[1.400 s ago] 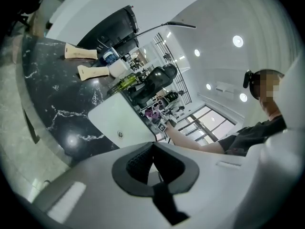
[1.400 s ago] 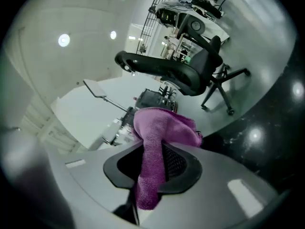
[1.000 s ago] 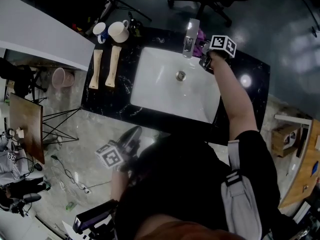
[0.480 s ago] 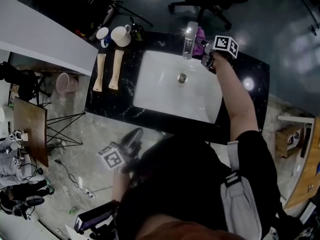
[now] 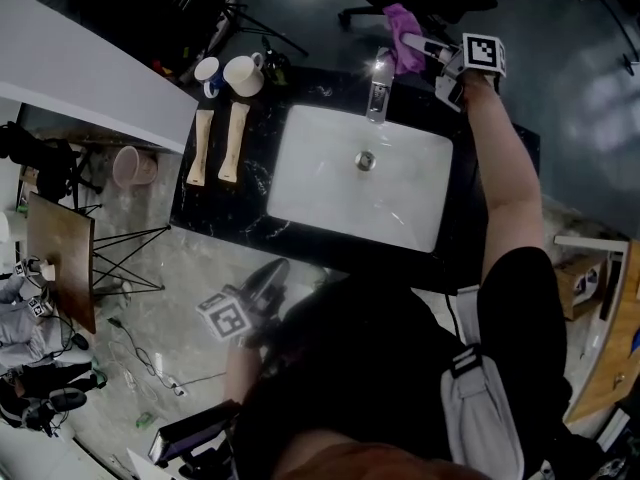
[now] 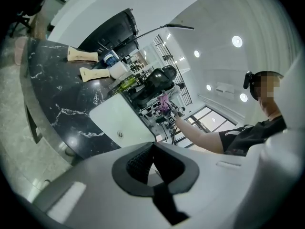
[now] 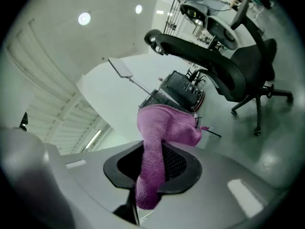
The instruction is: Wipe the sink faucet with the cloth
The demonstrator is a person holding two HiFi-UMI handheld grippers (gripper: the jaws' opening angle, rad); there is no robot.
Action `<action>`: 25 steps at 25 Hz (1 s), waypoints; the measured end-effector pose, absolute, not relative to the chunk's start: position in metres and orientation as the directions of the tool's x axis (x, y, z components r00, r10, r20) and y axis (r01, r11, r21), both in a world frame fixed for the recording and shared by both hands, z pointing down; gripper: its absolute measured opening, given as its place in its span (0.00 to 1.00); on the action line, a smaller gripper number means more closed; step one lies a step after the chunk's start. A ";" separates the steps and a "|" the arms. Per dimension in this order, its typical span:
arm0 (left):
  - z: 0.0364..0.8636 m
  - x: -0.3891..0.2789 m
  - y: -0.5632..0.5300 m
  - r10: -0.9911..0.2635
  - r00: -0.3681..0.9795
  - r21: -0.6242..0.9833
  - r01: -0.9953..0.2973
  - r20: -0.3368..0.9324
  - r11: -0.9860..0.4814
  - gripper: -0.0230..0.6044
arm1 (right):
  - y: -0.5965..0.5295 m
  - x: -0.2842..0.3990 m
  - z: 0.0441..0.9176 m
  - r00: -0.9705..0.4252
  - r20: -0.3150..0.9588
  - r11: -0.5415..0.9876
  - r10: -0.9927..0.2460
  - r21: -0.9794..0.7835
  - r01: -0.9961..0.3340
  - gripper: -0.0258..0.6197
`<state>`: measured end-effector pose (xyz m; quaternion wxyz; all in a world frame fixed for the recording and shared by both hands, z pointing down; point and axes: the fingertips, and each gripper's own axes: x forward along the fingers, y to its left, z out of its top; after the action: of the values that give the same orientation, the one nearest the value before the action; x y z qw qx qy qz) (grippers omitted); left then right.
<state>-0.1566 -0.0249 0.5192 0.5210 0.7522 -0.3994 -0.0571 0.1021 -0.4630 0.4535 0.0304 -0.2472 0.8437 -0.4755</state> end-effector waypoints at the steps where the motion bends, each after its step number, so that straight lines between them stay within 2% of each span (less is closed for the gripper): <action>1: 0.520 -0.156 -0.024 -0.661 0.672 0.829 -0.543 0.334 -0.133 0.03 | -0.466 0.100 0.453 -0.895 0.210 0.450 -0.394 -0.805 -0.387 0.18; 3: 0.521 -0.155 -0.022 -0.665 0.663 0.830 -0.546 0.343 -0.116 0.03 | -0.472 0.100 0.451 -0.918 0.239 0.486 -0.315 -0.790 -0.373 0.18; 9: 0.531 -0.153 -0.016 -0.685 0.616 0.827 -0.561 0.390 -0.034 0.03 | -0.491 0.090 0.468 -0.949 0.247 0.510 -0.198 -0.800 -0.315 0.18; 17: 0.540 -0.141 -0.014 -0.678 0.582 0.811 -0.583 0.449 0.037 0.03 | -0.481 0.057 0.514 -0.970 0.230 0.446 0.081 -0.878 -0.171 0.18; 20: 0.542 -0.139 -0.013 -0.680 0.567 0.811 -0.580 0.464 0.070 0.03 | -0.479 0.055 0.538 -0.943 0.294 0.415 0.154 -0.886 -0.208 0.18; 25: 0.549 -0.136 -0.013 -0.683 0.553 0.814 -0.571 0.478 0.107 0.03 | -0.474 0.059 0.600 -0.819 0.526 0.407 0.229 -0.816 -0.410 0.18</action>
<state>-0.1357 -0.0129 0.5494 0.5764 0.6664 -0.4705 -0.0485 0.0587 -0.4736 0.6002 -0.2949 -0.0579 0.7850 -0.5417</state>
